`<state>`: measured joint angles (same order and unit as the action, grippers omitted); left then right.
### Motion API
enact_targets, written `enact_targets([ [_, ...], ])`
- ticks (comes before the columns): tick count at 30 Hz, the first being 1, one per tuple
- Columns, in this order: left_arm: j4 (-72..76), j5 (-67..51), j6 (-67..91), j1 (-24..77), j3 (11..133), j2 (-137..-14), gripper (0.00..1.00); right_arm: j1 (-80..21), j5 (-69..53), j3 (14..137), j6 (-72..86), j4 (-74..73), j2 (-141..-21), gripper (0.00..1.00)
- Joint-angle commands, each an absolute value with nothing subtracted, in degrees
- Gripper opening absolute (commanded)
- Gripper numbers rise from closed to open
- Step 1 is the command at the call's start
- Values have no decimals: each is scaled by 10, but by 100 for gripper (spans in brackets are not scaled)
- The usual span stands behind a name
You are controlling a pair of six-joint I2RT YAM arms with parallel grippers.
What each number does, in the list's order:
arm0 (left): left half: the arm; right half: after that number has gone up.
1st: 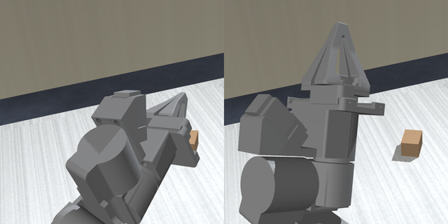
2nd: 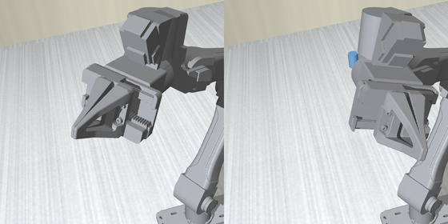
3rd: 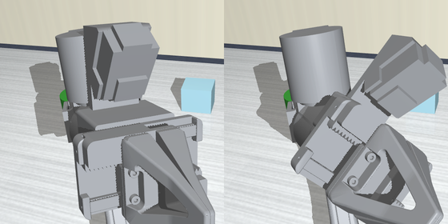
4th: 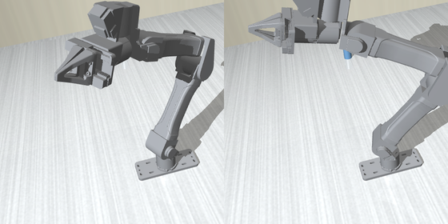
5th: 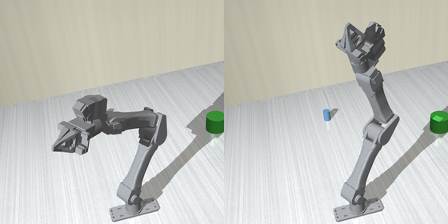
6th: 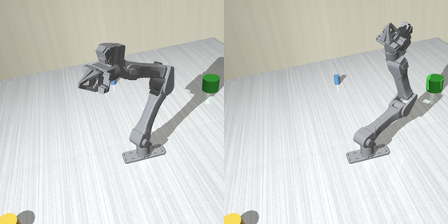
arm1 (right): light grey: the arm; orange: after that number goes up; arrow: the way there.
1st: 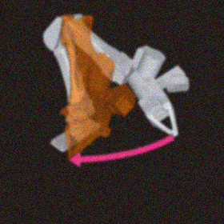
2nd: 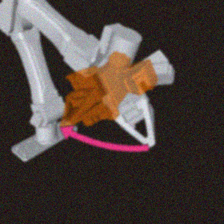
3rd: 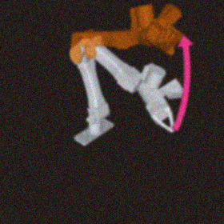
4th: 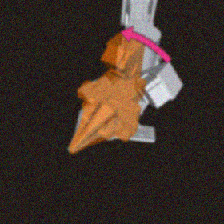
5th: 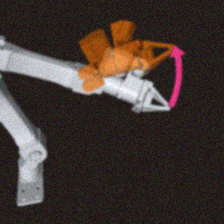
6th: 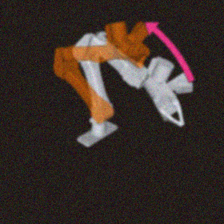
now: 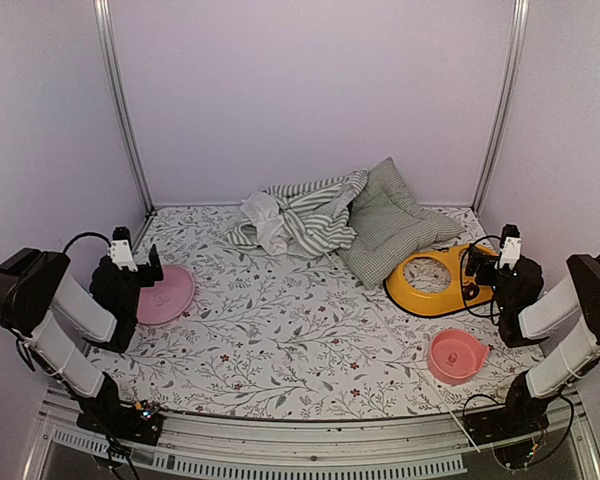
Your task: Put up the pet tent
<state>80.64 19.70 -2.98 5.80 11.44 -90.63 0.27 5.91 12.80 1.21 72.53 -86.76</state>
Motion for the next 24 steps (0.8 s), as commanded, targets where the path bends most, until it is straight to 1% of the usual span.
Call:
enact_targets([
  [1,797,211,-21,54,124,-895,99,1,63,135,9,740,-876,99],
  [7,847,221,-39,67,98,-890,99,1,38,137,-10,735,-872,99],
  [9,865,218,-41,71,89,-890,99,0,32,140,-12,711,-845,99],
  [13,889,216,-50,75,78,-889,99,-3,28,200,-15,522,-742,99],
  [15,910,220,-59,80,69,-883,99,-6,9,242,17,432,-692,99],
  [16,898,256,-70,100,71,-868,99,-10,1,262,31,387,-670,99],
  [17,861,299,-89,123,84,-840,99,-19,-4,287,47,346,-652,99],
  [19,731,299,-121,154,132,-775,99,-51,5,337,56,271,-626,99],
  [20,641,296,-106,164,164,-742,99,-73,24,362,51,230,-618,99],
  [22,439,262,-20,173,264,-693,99,-123,62,408,37,159,-607,99],
  [24,277,207,49,181,348,-671,99,-167,88,447,27,96,-601,99],
])
